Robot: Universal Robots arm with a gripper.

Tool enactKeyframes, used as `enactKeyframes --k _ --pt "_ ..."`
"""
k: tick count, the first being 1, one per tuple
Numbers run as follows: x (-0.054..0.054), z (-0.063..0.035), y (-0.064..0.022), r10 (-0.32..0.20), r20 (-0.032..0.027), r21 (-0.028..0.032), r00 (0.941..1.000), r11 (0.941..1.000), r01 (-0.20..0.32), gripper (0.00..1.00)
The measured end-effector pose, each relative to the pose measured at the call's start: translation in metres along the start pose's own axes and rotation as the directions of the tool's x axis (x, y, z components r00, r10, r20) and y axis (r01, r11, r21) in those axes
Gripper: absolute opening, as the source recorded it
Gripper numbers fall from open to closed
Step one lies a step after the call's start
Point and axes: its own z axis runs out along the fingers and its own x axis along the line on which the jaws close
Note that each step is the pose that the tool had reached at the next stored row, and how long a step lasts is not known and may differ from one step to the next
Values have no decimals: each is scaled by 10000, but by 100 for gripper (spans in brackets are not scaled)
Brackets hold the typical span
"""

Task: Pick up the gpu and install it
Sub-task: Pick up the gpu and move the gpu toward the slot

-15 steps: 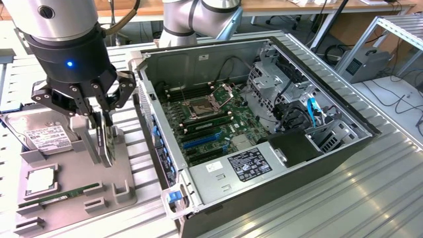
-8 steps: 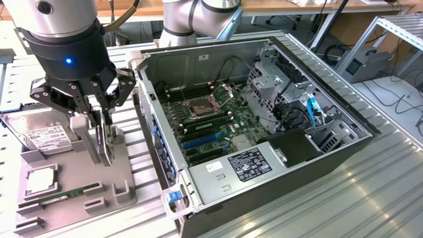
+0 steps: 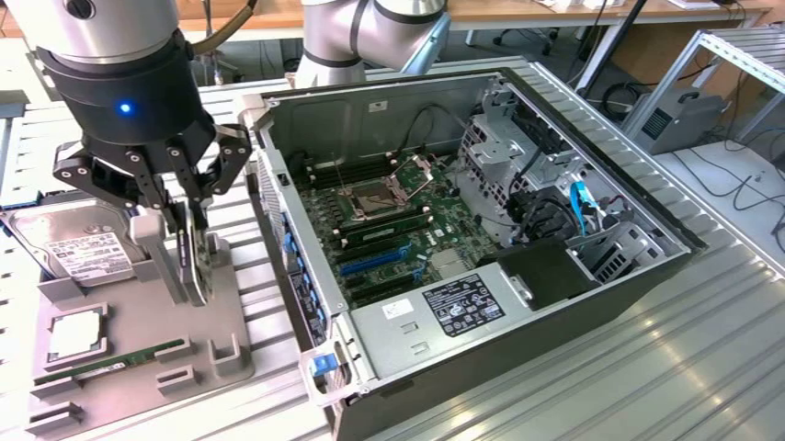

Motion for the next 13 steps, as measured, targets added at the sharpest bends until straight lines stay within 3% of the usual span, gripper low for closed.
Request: enactKeyframes --k 13 --pt "-1 -43 2 0 -1 1 10000 10000 0 27"
